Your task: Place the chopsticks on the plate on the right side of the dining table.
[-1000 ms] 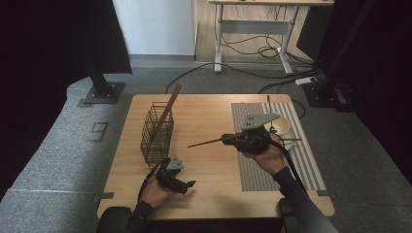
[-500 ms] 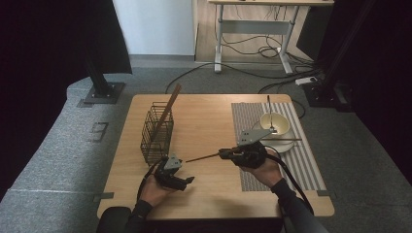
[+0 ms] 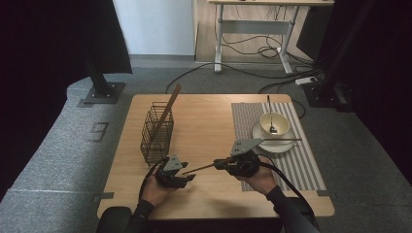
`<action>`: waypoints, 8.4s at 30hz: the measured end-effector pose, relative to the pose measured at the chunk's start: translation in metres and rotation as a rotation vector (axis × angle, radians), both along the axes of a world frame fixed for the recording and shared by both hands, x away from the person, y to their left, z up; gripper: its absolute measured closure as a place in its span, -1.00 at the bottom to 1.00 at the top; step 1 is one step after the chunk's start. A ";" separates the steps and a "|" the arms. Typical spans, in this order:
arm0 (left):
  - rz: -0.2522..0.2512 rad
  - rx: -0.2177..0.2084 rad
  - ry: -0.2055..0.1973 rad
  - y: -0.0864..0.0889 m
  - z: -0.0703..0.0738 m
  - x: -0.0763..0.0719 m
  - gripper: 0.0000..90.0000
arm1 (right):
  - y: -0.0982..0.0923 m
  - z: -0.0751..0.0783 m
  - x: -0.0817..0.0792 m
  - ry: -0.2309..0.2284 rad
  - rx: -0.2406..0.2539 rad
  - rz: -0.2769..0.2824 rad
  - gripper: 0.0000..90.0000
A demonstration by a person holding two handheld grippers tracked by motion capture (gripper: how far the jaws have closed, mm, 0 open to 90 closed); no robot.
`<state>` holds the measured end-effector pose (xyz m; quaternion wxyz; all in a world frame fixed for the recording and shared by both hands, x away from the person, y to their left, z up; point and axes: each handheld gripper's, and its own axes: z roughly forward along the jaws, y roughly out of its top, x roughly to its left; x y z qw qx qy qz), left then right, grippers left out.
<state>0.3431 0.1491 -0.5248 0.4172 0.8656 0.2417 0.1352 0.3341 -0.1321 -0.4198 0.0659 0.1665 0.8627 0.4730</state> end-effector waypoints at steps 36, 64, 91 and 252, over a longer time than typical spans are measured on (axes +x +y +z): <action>-0.212 0.015 -0.010 -0.010 0.000 -0.009 0.89 | -0.005 0.003 0.030 0.025 0.003 -0.129 0.03; -0.201 -0.013 0.005 -0.005 0.003 -0.009 0.88 | -0.006 -0.016 0.047 -0.126 -0.199 -0.363 -0.48; -0.290 0.081 0.078 -0.015 -0.002 -0.010 0.88 | -0.029 -0.033 0.026 0.013 -0.278 -0.202 -0.64; 0.010 0.144 0.130 -0.019 -0.029 0.011 -1.00 | -0.200 -0.074 0.101 0.170 -0.397 -0.562 0.85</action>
